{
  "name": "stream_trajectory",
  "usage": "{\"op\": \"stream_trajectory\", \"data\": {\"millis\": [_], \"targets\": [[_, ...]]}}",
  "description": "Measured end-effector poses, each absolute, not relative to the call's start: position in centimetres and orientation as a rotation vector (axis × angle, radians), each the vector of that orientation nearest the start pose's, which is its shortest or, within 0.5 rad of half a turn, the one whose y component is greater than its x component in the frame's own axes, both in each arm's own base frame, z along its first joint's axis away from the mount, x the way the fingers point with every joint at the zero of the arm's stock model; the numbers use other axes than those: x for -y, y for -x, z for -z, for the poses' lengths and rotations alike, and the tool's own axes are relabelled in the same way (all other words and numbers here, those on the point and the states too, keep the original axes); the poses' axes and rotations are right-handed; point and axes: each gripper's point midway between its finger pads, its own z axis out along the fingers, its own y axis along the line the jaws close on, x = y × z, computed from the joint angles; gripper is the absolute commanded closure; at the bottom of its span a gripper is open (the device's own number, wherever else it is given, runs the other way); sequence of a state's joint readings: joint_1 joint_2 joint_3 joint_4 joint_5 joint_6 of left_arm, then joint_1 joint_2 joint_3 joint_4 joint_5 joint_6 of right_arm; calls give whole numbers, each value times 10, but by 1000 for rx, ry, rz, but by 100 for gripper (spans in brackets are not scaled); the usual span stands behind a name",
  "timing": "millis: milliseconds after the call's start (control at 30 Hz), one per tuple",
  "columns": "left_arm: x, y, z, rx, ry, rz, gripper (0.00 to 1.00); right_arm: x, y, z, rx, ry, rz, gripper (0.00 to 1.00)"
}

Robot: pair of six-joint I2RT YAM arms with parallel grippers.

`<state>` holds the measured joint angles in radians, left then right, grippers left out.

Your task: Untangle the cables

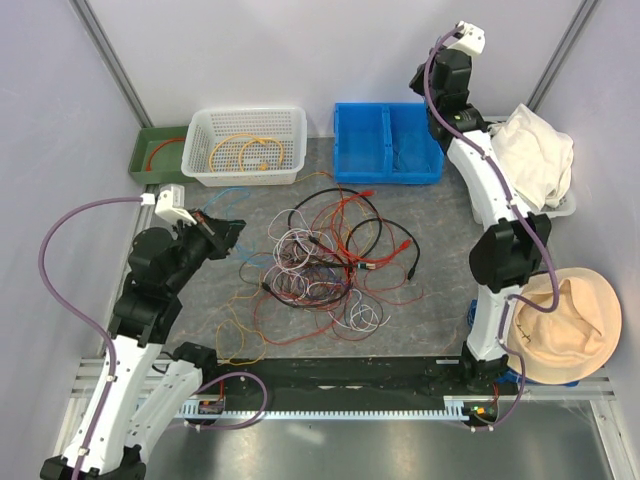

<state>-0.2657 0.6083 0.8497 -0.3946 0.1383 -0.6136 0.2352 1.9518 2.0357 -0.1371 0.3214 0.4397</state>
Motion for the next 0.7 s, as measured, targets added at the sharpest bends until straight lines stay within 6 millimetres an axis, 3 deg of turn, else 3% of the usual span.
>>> {"op": "stream_trajectory", "data": {"millis": [300,333,367,467,567,700], "targets": [[123,-256,-275,-1866,208,763,98,-88,-647,-378,-1519,-423,-265,99],[125,-257,-271,-1877,208,764,98,-88,-651,-374,-1518,-421,-267,88],[126,-260,-266,-1889,208,763,98,-88,-657,-366,-1524,-419,-270,58],[127,-265,-254,-1922,215,758,98,-95,-670,-332,-1577,-411,-290,23],[130,-267,-246,-1946,214,761,98,-101,-678,-294,-1650,-420,-291,6],[132,-270,-246,-1945,207,771,98,-101,-677,-262,-1733,-443,-270,2]]}}
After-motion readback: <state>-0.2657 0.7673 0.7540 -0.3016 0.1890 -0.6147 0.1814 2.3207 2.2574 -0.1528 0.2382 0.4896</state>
